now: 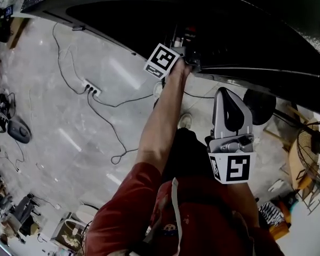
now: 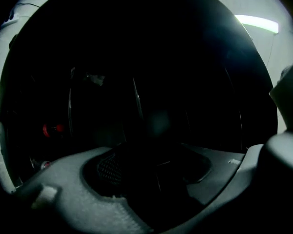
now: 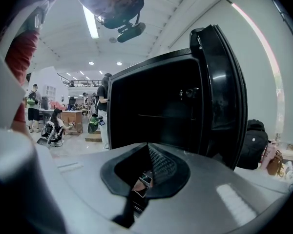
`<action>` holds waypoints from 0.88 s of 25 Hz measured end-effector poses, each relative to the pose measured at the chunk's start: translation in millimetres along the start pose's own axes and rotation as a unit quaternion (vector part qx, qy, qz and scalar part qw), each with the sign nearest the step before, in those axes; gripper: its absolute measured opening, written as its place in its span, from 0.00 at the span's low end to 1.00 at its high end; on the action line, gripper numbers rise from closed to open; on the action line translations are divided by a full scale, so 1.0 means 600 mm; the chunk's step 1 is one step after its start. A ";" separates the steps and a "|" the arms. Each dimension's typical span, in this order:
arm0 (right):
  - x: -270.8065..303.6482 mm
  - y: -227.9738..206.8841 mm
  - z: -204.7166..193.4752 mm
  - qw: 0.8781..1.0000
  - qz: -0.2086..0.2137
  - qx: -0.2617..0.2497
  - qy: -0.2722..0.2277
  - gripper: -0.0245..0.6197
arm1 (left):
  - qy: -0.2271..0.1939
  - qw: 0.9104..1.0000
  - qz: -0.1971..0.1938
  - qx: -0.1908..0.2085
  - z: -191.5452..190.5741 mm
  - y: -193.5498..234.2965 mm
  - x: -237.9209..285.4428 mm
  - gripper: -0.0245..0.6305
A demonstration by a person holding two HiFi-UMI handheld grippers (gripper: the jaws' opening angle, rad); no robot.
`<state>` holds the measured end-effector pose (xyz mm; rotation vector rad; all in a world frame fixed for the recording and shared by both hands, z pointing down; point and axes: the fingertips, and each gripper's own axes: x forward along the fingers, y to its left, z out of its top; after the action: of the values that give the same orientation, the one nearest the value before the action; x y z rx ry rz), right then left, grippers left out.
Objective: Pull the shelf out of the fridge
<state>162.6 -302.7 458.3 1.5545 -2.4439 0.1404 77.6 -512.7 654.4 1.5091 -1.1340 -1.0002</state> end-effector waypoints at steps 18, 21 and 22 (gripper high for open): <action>0.003 -0.002 -0.012 1.000 -0.024 0.011 0.003 0.03 | -0.060 0.994 -0.005 -0.087 0.020 -0.001 0.051 0.05; 0.004 -0.004 -0.011 1.000 -0.027 0.014 0.000 0.03 | -0.061 0.993 0.004 -0.098 0.019 0.003 0.049 0.05; 0.005 -0.005 -0.010 1.000 -0.027 0.014 0.000 0.03 | -0.062 0.993 0.004 -0.100 0.019 0.004 0.048 0.05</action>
<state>165.2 -305.2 464.6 1.6310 -2.4072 0.1652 72.9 -543.2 652.8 1.2971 -1.0904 -1.1777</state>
